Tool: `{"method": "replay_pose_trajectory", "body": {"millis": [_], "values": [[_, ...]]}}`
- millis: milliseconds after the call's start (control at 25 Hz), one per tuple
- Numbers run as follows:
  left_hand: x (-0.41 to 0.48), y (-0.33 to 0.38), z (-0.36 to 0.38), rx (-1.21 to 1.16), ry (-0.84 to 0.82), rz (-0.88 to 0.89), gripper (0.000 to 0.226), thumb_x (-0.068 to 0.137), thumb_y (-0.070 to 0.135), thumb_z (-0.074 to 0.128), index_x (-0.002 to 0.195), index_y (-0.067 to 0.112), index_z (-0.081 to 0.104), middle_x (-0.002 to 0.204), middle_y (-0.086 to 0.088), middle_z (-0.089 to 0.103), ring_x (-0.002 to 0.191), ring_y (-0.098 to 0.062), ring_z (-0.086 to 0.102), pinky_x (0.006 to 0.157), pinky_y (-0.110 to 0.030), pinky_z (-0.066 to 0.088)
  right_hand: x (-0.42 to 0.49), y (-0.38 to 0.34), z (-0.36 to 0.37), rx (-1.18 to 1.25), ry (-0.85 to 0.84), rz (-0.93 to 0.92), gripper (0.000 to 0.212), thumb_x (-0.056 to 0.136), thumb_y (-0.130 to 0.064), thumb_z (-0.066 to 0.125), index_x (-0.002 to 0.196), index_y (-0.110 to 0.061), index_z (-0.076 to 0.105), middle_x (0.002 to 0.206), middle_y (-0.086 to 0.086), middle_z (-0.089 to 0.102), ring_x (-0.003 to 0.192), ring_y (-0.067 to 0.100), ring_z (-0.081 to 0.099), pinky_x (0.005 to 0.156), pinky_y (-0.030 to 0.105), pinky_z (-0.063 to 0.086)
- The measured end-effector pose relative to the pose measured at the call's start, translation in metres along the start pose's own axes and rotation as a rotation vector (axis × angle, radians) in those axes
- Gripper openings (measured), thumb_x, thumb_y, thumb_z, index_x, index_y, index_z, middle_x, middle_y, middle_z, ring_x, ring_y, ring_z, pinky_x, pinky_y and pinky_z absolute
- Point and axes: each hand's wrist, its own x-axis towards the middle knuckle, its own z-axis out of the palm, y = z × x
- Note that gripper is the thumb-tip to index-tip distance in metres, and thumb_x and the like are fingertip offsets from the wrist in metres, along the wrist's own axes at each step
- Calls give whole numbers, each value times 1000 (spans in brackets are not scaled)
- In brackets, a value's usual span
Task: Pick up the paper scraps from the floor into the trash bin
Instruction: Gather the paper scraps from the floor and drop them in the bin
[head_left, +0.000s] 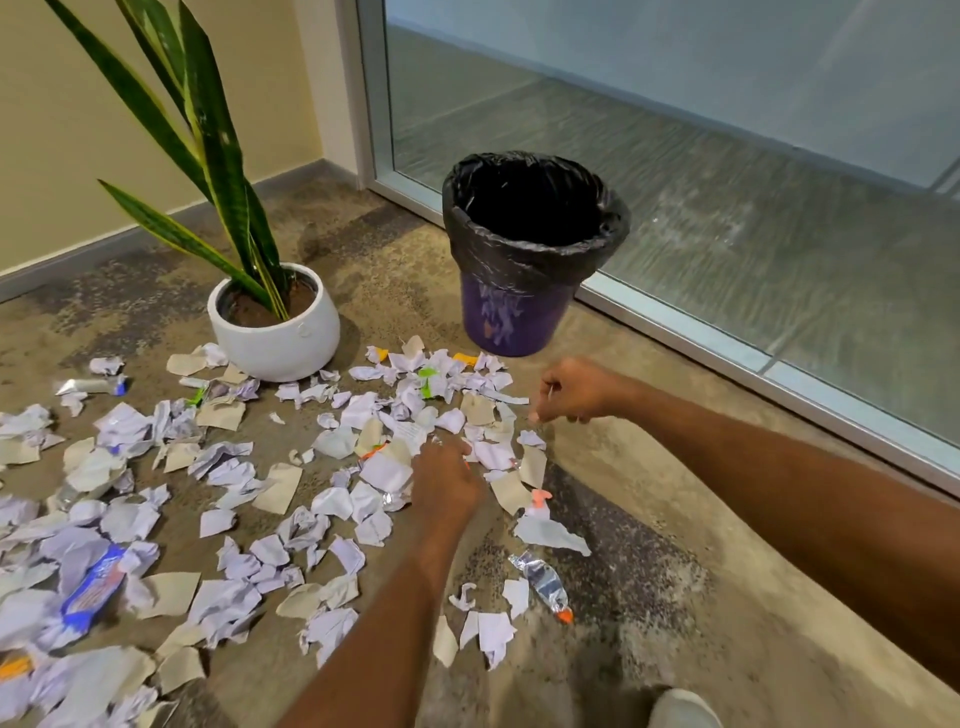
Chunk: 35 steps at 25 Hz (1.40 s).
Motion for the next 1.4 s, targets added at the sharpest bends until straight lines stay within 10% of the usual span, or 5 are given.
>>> {"method": "replay_pose_trajectory", "body": {"millis": [280,520,760,960,1400], "values": [[-8,-8,17,319,-123,156,59,100,21,51,157,15,36,167,-21,23,153,-43,24,110,-55,43,2,59,129,-211,-145,74,159,50,-46,106,171,-26,5,177,-1,8,155,39,27,119,61,41],[-14,-4,28,138,-203,188,77,73,38,54,148,21,51,142,-9,57,132,-34,54,102,-53,52,15,39,148,-127,-10,18,141,62,-42,101,171,-21,15,174,9,20,156,37,27,122,53,39],[-2,-1,24,-419,-28,-81,33,91,8,71,123,16,74,108,1,74,104,-26,71,87,-39,57,27,16,168,240,142,-33,71,72,-12,90,137,-23,65,128,4,54,124,27,60,100,38,54],[12,-13,18,-701,-38,-288,48,87,-14,61,129,8,71,115,-8,76,105,-22,71,97,-39,60,20,-11,160,618,85,73,49,76,10,79,116,-17,73,108,7,64,71,20,64,53,31,55],[27,31,-39,-1054,25,-136,46,90,-11,70,133,4,70,119,-14,78,113,-27,75,101,-43,61,13,-43,74,922,139,-16,55,73,20,69,117,-13,78,121,26,73,84,27,70,80,45,62]]}}
